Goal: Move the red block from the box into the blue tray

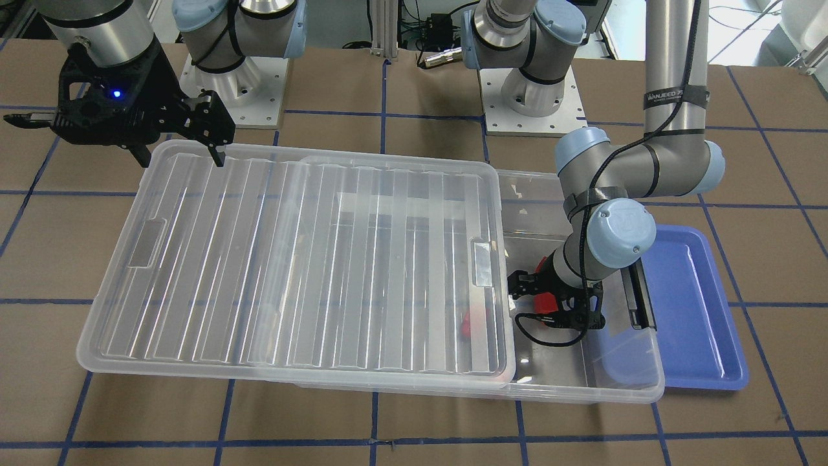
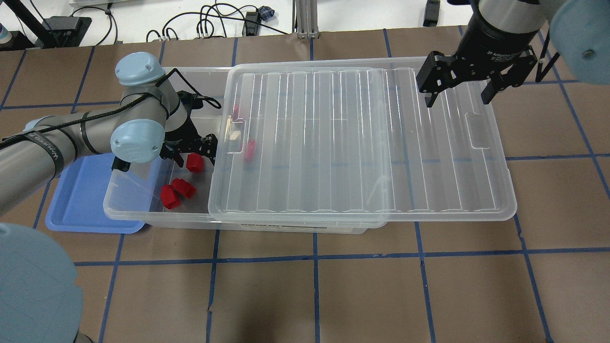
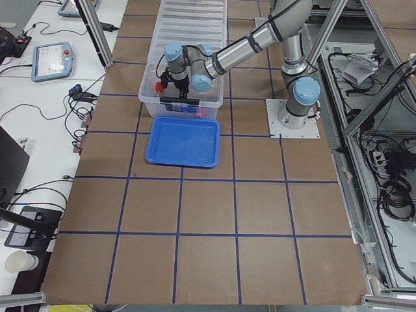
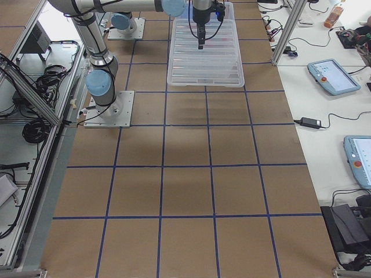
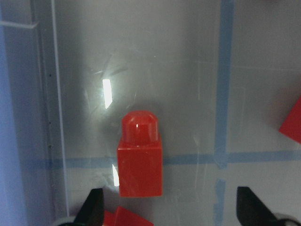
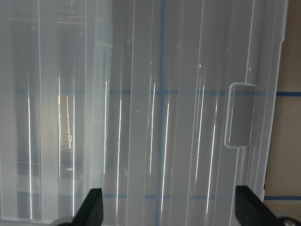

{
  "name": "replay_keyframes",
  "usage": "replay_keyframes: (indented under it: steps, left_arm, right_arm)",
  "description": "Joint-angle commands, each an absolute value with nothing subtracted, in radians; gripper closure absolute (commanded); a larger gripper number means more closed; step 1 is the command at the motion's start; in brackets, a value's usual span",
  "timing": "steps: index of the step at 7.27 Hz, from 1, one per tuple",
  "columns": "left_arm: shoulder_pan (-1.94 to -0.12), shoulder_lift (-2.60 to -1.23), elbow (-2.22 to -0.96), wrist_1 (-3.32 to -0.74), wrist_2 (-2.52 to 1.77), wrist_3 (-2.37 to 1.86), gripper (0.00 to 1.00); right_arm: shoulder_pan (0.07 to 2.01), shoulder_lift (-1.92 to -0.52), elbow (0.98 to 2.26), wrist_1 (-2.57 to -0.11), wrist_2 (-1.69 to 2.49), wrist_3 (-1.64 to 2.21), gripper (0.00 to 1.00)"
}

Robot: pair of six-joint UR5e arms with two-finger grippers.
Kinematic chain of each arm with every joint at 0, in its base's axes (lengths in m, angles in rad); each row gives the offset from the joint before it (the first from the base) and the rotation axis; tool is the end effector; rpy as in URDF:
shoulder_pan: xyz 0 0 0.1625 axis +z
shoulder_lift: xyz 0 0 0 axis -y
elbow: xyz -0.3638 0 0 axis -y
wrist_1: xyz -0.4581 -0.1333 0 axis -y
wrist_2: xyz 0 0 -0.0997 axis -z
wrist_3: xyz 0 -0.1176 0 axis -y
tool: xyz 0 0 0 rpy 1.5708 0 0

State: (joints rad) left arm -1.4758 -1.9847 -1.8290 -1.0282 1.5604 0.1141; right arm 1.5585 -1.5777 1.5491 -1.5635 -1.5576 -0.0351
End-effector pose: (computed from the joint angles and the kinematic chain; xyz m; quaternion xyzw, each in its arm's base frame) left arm -0.0781 -0.5986 0.0809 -0.0092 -0.9978 -0.0638 0.0119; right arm 0.1280 -0.5592 0.4240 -0.0115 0.9999 -0.0108 0.0063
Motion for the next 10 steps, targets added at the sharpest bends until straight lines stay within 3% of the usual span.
replay_keyframes:
  steps: [1, 2, 3, 4, 7, 10]
  left_arm:
    - [-1.476, -2.002, -1.832, -1.023, 1.562, 0.115, 0.38]
    - [-1.476, -2.005, -1.830, -1.025, 1.563, 0.115, 0.38]
    - [-1.476, -2.005, -1.819, -1.023, 1.563, 0.110, 0.74]
    - [-1.476, -2.000, -1.815, -1.022, 1.562, 0.110, 1.00]
    - [-1.479, -1.964, -1.783, -1.040, 1.566, 0.107, 1.00]
    - [-1.483, -1.863, -1.549, -1.411, 1.557, 0.107, 1.00]
  right_arm:
    - [1.559, -1.580, 1.554, -1.563, -1.557, -0.038, 0.00]
    - [1.559, -1.580, 1.552, -1.565, -1.557, -0.038, 0.00]
    - [1.559, -1.583, 1.552, -1.560, -1.562, -0.037, 0.00]
    - [1.559, -1.583, 1.552, -1.562, -1.562, -0.038, 0.00]
    - [1.559, -1.580, 1.543, -1.559, -1.557, -0.037, 0.00]
    - [1.559, -1.583, 1.542, -1.554, -1.559, -0.040, 0.00]
